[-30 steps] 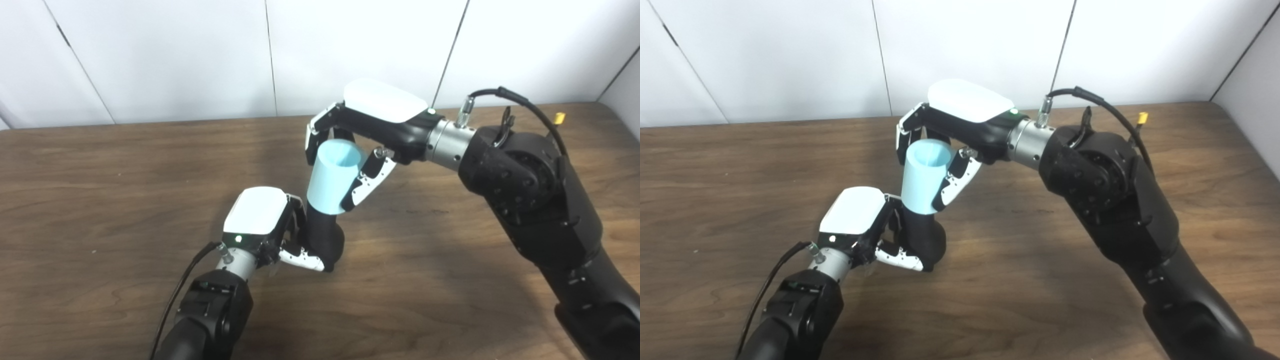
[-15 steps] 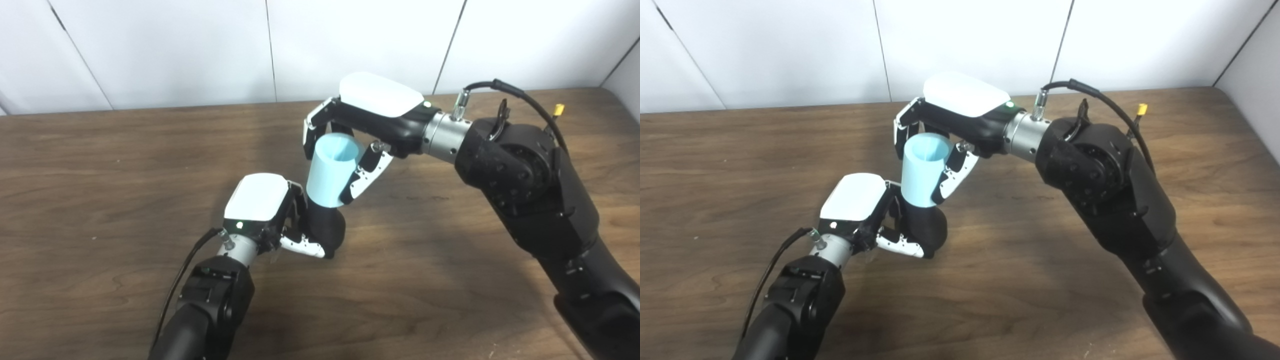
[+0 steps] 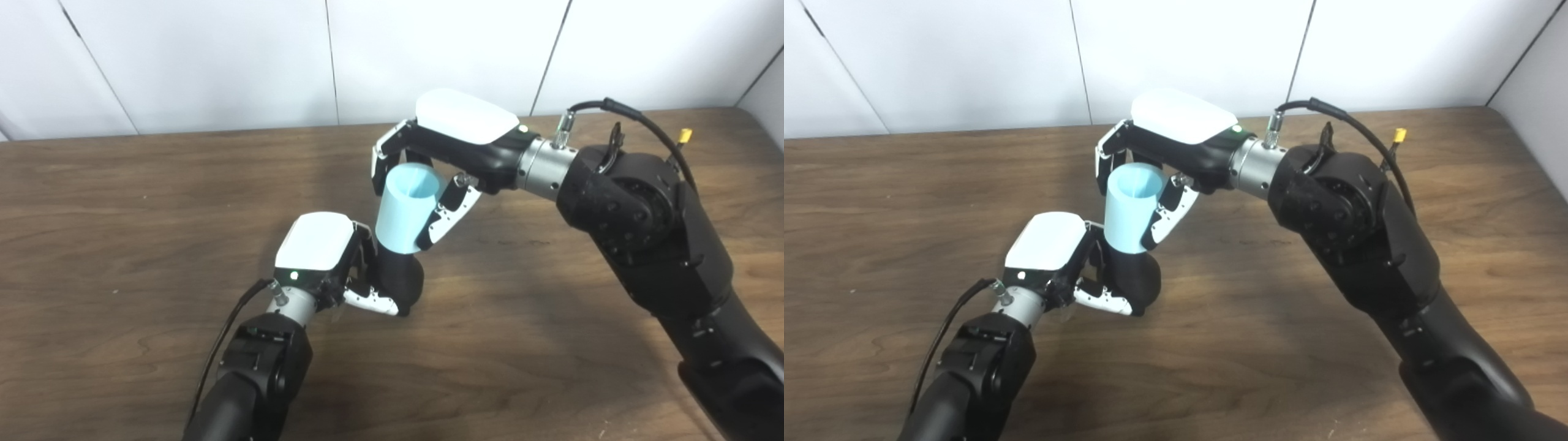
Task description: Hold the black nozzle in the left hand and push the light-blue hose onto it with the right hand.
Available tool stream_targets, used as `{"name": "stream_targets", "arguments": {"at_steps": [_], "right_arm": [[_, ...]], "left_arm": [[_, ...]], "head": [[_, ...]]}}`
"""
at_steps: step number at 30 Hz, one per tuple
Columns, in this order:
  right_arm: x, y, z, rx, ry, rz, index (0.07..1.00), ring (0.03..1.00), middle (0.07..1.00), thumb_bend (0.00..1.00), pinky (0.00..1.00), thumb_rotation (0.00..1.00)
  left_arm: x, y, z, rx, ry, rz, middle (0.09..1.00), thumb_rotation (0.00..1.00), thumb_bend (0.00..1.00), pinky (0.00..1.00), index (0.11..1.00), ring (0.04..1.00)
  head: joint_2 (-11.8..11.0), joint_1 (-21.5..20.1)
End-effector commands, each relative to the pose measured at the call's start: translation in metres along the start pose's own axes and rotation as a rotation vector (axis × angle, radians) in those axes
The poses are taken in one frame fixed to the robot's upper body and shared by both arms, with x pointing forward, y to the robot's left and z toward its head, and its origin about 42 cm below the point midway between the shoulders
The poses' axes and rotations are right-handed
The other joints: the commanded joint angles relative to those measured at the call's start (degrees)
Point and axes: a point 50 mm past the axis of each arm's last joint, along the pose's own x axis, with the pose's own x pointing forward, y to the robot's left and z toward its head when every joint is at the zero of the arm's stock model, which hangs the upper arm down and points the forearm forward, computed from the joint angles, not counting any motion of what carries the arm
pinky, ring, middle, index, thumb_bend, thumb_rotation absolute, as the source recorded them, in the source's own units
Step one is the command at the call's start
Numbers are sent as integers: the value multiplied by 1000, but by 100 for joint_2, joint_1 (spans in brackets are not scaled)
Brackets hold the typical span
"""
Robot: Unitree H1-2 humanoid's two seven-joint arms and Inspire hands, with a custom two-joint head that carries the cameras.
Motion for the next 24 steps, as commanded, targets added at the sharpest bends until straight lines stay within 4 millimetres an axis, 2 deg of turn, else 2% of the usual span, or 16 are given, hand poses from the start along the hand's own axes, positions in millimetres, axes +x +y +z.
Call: {"name": "stream_targets", "arguments": {"at_steps": [1, 17, 24], "right_arm": [[3, -10, 4, -25, -22, -32, 505, 382, 503, 516, 369, 0], [8, -16, 6, -12, -30, -15, 523, 383, 506, 513, 362, 0], [9, -18, 7, -24, -40, -9, 525, 381, 505, 513, 365, 0]], "left_arm": [[-2, -2, 12, -15, -45, -12, 520, 0, 501, 432, 444, 495], [-2, -5, 16, -4, -61, 6, 517, 0, 502, 404, 444, 488], [-2, -4, 18, -13, -58, -2, 521, 0, 500, 436, 436, 501]], "head": [[22, -10], [44, 1], [62, -5]]}}
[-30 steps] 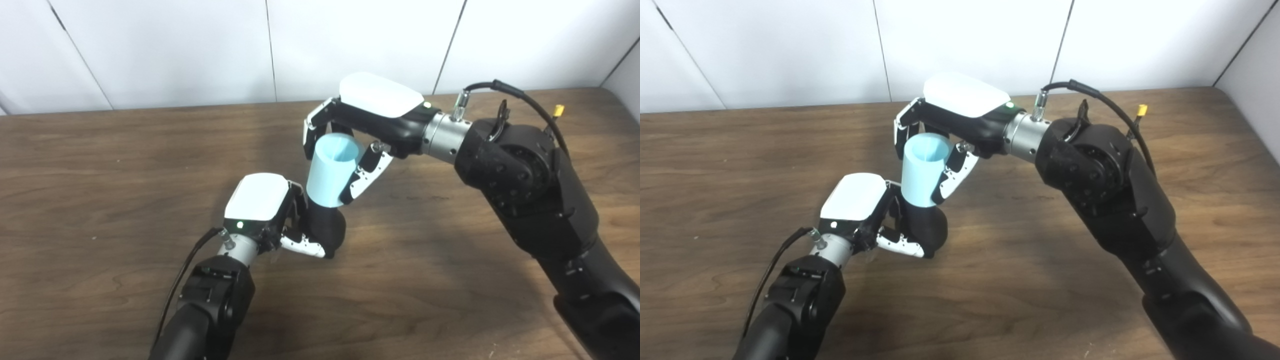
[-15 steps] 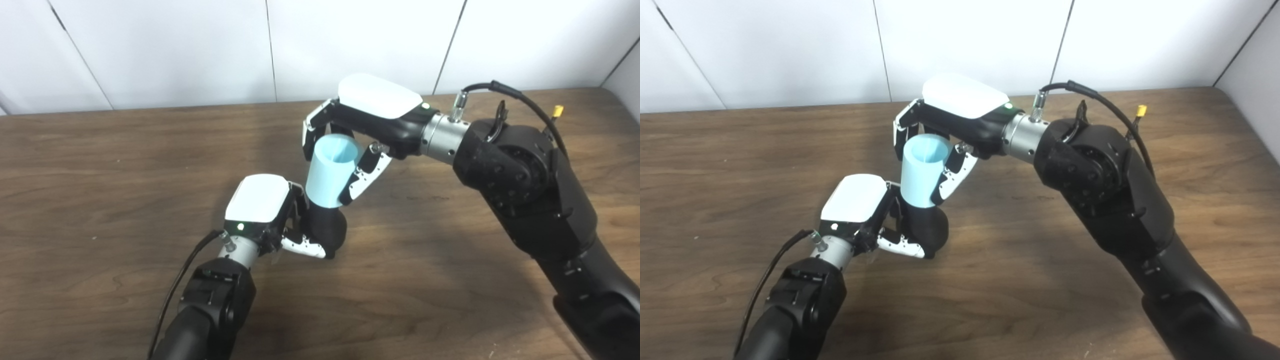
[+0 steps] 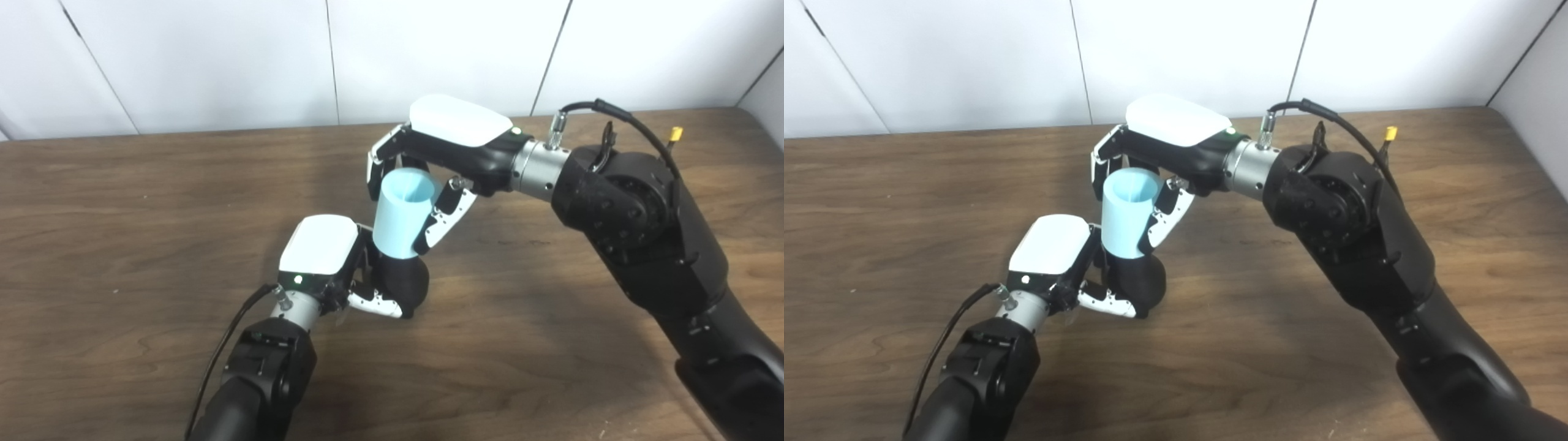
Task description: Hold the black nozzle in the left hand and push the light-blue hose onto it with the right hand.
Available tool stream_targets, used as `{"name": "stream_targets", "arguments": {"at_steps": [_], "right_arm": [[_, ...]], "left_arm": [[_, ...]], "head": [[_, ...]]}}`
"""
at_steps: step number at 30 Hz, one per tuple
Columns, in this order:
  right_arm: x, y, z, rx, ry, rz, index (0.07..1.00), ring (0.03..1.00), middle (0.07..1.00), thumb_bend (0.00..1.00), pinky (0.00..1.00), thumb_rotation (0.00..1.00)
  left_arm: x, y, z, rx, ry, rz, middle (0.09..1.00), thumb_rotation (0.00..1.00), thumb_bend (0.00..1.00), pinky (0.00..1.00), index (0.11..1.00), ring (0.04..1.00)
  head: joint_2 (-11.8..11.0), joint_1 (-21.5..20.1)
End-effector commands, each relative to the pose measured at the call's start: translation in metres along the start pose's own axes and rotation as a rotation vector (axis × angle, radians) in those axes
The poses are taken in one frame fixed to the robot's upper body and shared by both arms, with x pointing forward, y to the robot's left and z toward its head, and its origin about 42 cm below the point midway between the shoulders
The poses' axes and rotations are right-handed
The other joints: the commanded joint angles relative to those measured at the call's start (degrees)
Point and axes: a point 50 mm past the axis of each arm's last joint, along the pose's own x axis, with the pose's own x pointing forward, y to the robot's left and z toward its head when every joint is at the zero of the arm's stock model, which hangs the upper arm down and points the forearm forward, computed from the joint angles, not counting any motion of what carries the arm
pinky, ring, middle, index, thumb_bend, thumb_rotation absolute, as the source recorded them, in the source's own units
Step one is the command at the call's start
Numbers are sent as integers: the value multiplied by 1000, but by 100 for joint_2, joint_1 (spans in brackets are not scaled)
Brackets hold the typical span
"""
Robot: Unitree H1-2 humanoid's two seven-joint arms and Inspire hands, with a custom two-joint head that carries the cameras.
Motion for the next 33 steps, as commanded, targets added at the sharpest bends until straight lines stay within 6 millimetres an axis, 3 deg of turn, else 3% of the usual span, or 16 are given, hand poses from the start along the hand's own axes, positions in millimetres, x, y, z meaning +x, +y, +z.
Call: {"name": "stream_targets", "arguments": {"at_steps": [1, 14, 33], "right_arm": [[3, -19, 5, -45, -35, -42, 525, 380, 506, 513, 362, 0], [6, -20, 4, -114, -22, 35, 548, 340, 474, 507, 261, 0], [2, -13, 1, -108, 12, 82, 530, 347, 471, 511, 281, 0]], "left_arm": [[0, 0, 13, -12, -46, -16, 522, 0, 500, 435, 435, 501], [0, 1, 13, -5, -48, -6, 520, 0, 502, 412, 444, 487], [-1, 3, 14, -9, -52, -2, 522, 0, 500, 432, 432, 501]], "head": [[13, -1], [62, -23], [102, -60]]}}
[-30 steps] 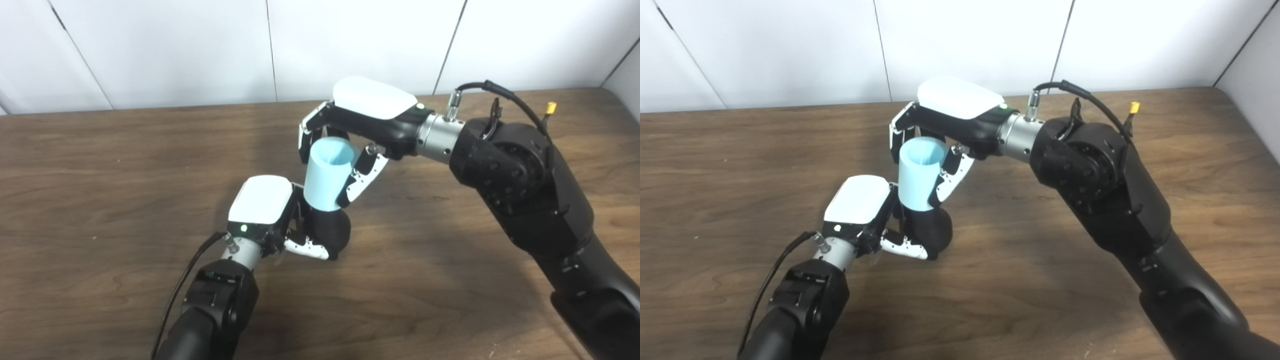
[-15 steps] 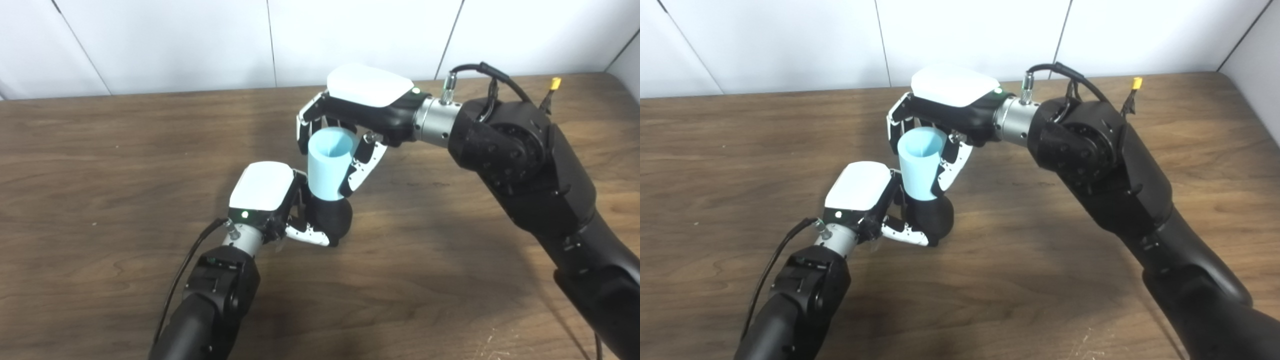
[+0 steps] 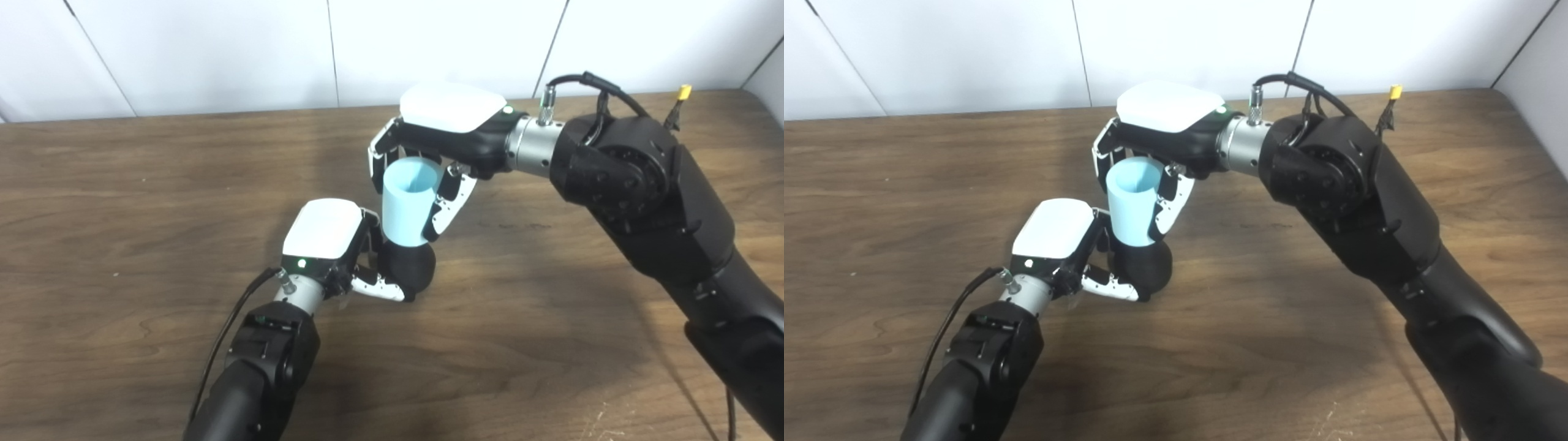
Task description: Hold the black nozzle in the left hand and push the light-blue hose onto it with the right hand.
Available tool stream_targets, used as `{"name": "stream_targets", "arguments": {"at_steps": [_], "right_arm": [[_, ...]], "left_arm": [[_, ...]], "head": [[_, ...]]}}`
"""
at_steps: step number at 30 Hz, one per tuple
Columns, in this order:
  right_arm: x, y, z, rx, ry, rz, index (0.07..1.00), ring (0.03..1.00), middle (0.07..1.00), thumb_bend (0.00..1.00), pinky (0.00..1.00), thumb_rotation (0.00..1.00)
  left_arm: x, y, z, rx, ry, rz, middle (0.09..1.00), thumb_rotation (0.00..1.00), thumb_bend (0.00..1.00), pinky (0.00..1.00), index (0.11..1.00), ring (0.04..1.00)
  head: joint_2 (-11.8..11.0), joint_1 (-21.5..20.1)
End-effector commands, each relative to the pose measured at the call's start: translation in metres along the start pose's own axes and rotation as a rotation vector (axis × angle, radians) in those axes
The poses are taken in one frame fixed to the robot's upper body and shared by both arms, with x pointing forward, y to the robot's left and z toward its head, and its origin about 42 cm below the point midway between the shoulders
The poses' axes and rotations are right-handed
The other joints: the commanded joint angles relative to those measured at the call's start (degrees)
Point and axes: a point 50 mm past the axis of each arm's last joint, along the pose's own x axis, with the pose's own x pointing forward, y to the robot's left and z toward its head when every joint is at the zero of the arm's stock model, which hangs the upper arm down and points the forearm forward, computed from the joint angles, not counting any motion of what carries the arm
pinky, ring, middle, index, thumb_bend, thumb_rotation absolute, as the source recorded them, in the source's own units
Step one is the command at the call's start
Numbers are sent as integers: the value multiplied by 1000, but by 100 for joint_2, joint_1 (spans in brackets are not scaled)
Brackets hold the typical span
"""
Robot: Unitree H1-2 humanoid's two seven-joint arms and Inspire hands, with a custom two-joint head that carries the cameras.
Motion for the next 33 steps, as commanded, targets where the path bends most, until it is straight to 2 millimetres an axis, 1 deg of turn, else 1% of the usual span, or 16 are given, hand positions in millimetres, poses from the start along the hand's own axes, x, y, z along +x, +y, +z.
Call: {"name": "stream_targets", "arguments": {"at_steps": [1, 8, 10, 11, 16, 20, 22, 23, 25, 26, 27, 28, 29, 30, 31, 33], "right_arm": [[-4, -6, -1, -10, -5, -35, 531, 344, 465, 511, 275, 0], [-9, 5, -7, -14, 16, -41, 524, 368, 494, 514, 327, 0], [-9, 7, -8, -15, 16, -37, 508, 373, 493, 516, 340, 0], [-9, 8, -8, -15, 16, -36, 520, 370, 484, 514, 333, 0], [-9, 10, -7, -23, 13, -28, 485, 391, 516, 516, 361, 0], [-10, 7, -5, -20, 11, -30, 501, 386, 511, 516, 356, 0], [-11, 5, -5, -32, 6, -43, 527, 359, 472, 513, 306, 0], [-11, 4, -4, -40, 2, -50, 507, 381, 486, 517, 272, 0], [-12, 1, -2, -49, -5, -60, 522, 406, 475, 519, 368, 0], [-12, 0, -2, -47, -12, -63, 503, 488, 486, 526, 437, 0], [-12, -1, -1, -44, -18, -65, 498, 531, 544, 525, 482, 66], [-12, -3, -1, -41, -22, -66, 495, 566, 583, 524, 518, 103], [-12, -3, -1, -40, -25, -67, 560, 595, 612, 787, 546, 128], [-12, -6, -2, -40, -30, -72, 582, 605, 621, 875, 555, 136], [-12, -8, -2, -40, -35, -83, 604, 621, 634, 911, 574, 194], [-13, -11, -3, -33, -45, -107, 644, 671, 675, 939, 620, 306]], "left_arm": [[-1, 3, 10, -7, -45, 0, 522, 0, 500, 436, 431, 502], [0, 3, 11, -6, -40, -1, 523, 0, 499, 443, 428, 507], [0, 3, 11, -6, -40, -2, 523, 0, 499, 443, 428, 508], [0, 3, 11, -8, -40, -2, 523, 0, 499, 442, 428, 509], [1, 3, 11, -9, -37, -8, 523, 0, 499, 442, 429, 508], [1, 3, 11, -9, -38, -3, 521, 0, 500, 437, 430, 503], [1, 3, 12, -7, -37, -3, 521, 0, 500, 430, 432, 501], [1, 3, 12, -8, -37, -3, 521, 0, 500, 432, 431, 503], [1, 4, 12, -12, -38, -3, 521, 0, 500, 430, 431, 505], [1, 4, 12, -12, -38, -5, 521, 0, 500, 430, 431, 505], [1, 4, 12, -11, -37, -6, 521, 0, 500, 431, 430, 505], [1, 4, 12, -9, -37, -6, 521, 0, 499, 431, 430, 506], [1, 3, 13, -7, -36, -7, 521, 0, 500, 431, 430, 505], [1, 3, 13, -4, -38, -6, 521, 0, 500, 431, 430, 505], [1, 3, 13, -4, -39, -5, 521, 0, 499, 431, 430, 507], [1, 3, 13, -2, -41, -12, 522, 0, 500, 432, 432, 504]], "head": [[5, -7], [2, -7], [2, -7], [2, -7], [11, -20], [13, -19], [14, -22], [14, -22], [14, -22], [13, -4], [14, 3], [16, 3], [16, 3], [18, -1], [18, -1], [23, -6]]}}
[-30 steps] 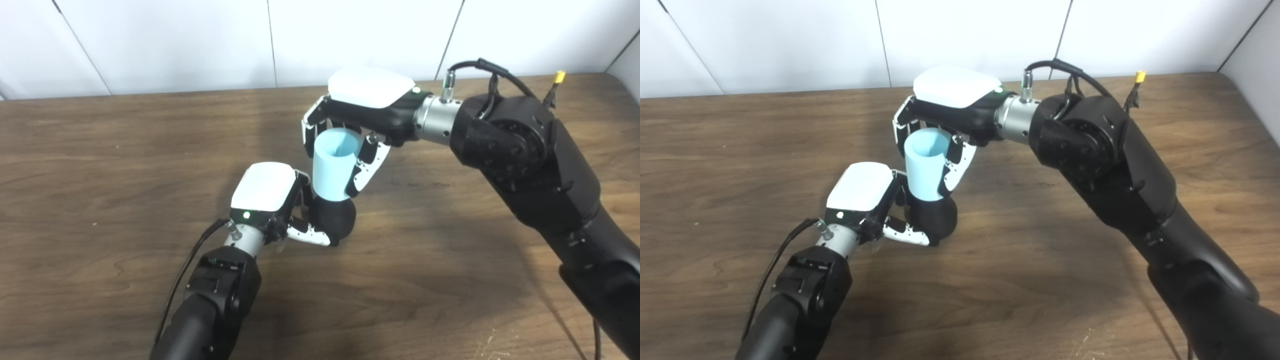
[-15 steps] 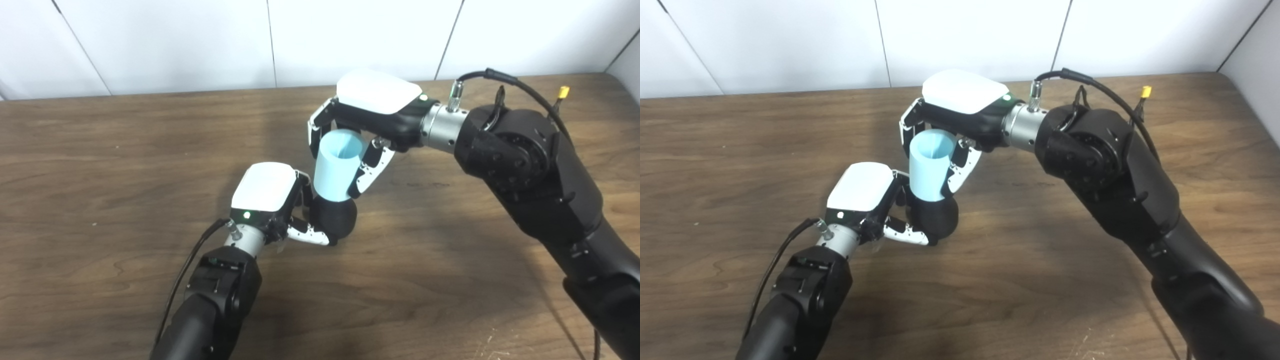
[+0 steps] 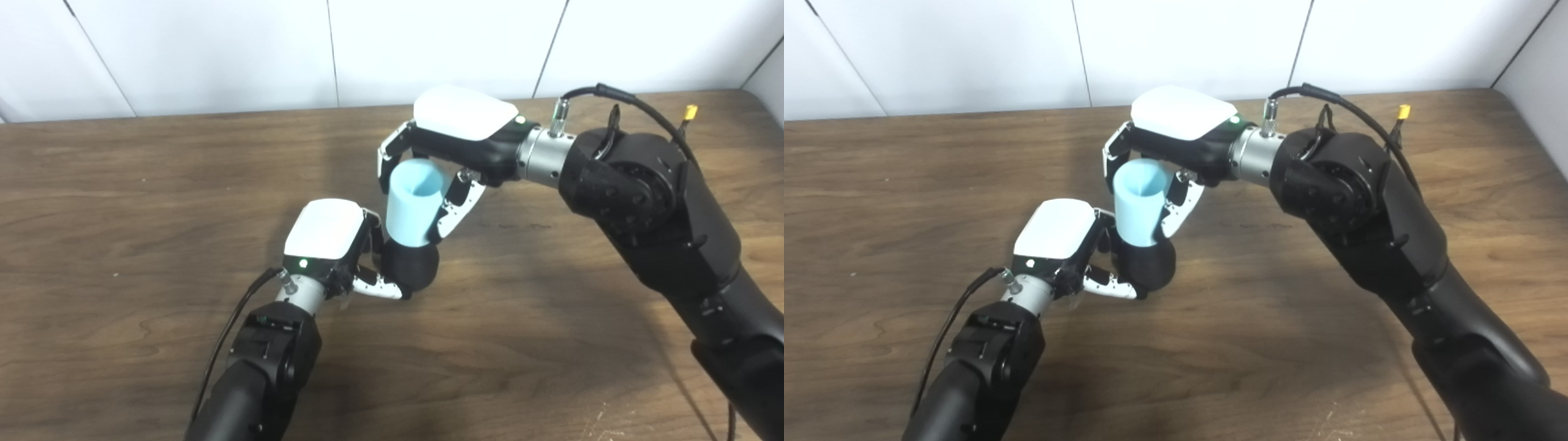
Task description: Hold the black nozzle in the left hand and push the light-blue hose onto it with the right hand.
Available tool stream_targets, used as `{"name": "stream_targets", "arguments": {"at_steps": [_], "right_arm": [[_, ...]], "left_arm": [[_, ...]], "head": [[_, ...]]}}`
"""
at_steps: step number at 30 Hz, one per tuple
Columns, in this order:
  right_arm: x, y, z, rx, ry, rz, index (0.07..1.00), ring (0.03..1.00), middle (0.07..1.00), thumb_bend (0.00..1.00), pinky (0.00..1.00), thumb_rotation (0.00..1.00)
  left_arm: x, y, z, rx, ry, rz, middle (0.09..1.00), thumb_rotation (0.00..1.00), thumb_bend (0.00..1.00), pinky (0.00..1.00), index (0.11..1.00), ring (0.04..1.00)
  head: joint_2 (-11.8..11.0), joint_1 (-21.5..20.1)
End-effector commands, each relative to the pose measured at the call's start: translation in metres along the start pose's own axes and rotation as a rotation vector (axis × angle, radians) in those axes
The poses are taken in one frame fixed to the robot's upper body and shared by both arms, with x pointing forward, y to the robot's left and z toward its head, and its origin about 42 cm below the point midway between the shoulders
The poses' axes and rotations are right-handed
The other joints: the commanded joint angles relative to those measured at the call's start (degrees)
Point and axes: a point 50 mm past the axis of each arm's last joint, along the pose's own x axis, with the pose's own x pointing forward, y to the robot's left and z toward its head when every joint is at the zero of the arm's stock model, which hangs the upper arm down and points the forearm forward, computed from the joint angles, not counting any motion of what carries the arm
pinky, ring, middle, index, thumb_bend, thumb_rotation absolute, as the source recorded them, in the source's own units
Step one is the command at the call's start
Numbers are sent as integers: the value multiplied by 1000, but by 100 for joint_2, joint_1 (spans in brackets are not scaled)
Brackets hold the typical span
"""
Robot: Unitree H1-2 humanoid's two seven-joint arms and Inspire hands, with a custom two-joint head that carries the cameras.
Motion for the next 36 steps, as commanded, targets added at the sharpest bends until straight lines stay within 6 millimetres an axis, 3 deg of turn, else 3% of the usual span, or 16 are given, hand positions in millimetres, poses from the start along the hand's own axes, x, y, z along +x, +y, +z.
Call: {"name": "stream_targets", "arguments": {"at_steps": [1, 8, 13, 20, 28, 33, 36], "right_arm": [[-4, -23, 2, -52, -31, -78, 662, 695, 695, 937, 642, 351], [-17, -27, 4, -65, -7, -104, 838, 878, 840, 793, 855, 622], [-22, -30, 6, -62, 0, -117, 878, 902, 858, 752, 880, 708], [-29, -32, 10, -83, 3, -125, 826, 893, 847, 737, 888, 699], [-41, -27, 14, -93, -3, -141, 832, 887, 857, 707, 883, 703], [-45, -26, 12, -83, 12, -146, 837, 893, 858, 709, 879, 725], [-45, -27, 11, -76, 10, -153, 832, 888, 850, 707, 872, 714]], "left_arm": [[1, 3, 11, 0, -39, -14, 522, 0, 500, 429, 435, 500], [0, 4, 11, -8, -39, -14, 522, 0, 501, 425, 436, 495], [-1, 4, 11, -11, -39, -16, 522, 0, 501, 424, 438, 497], [0, 3, 11, -10, -39, -7, 521, 0, 500, 419, 437, 497], [-1, 4, 10, -16, -32, -8, 520, 0, 501, 411, 439, 492], [-2, 5, 9, -12, -28, 6, 492, 0, 505, 424, 504, 441], [-2, 7, 8, -6, -26, 31, 476, 0, 521, 460, 522, 547]], "head": [[5, -6], [25, 8], [33, 12], [52, 21], [60, 28], [69, 31], [72, 39]]}}
